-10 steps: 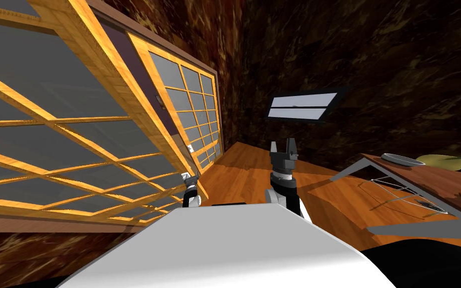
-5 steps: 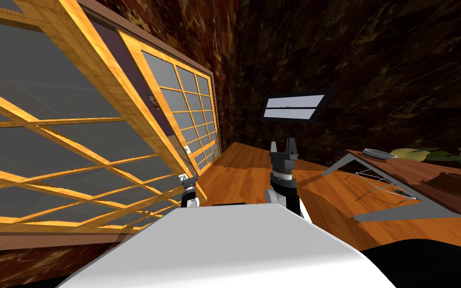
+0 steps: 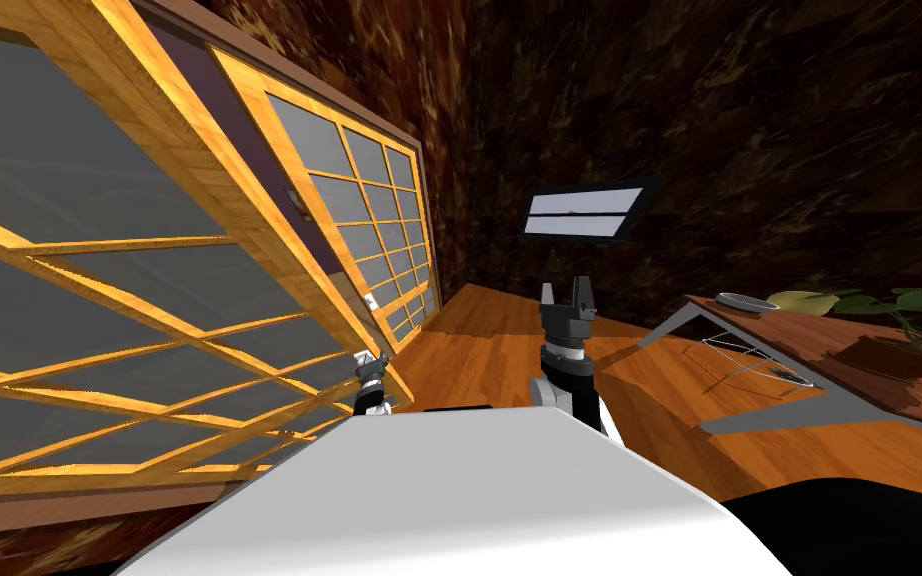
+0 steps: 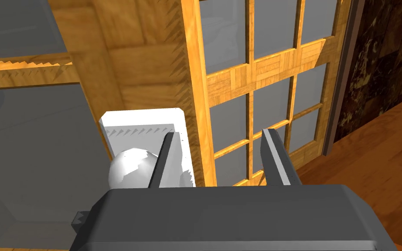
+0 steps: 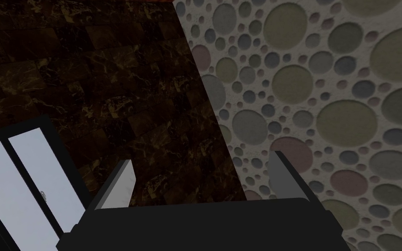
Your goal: Pull the door open
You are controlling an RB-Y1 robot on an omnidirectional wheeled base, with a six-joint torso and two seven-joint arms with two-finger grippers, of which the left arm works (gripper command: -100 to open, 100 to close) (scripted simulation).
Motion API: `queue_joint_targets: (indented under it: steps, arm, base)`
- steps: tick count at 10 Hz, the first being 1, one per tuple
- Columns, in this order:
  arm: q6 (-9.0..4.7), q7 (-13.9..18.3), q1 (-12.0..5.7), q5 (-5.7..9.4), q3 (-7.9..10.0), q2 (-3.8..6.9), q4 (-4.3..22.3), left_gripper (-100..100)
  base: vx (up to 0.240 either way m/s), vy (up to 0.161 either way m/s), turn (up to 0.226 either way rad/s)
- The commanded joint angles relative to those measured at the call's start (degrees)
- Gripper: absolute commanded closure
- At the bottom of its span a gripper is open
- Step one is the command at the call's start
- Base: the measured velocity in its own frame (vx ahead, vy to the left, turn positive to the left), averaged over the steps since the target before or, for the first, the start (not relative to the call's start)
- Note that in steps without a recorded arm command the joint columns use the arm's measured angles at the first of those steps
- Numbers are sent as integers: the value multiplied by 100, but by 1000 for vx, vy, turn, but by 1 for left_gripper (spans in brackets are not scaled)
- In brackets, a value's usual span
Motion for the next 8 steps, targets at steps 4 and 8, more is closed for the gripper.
queue_joint_targets:
  steps: [4,8]
  arm:
    - [0,0,0,0,0,0,0,100]
    - [105,23,-22,-15,-37,12,-32,-100]
  base:
    - [0,-1,2]
    - [-33,4,-3]
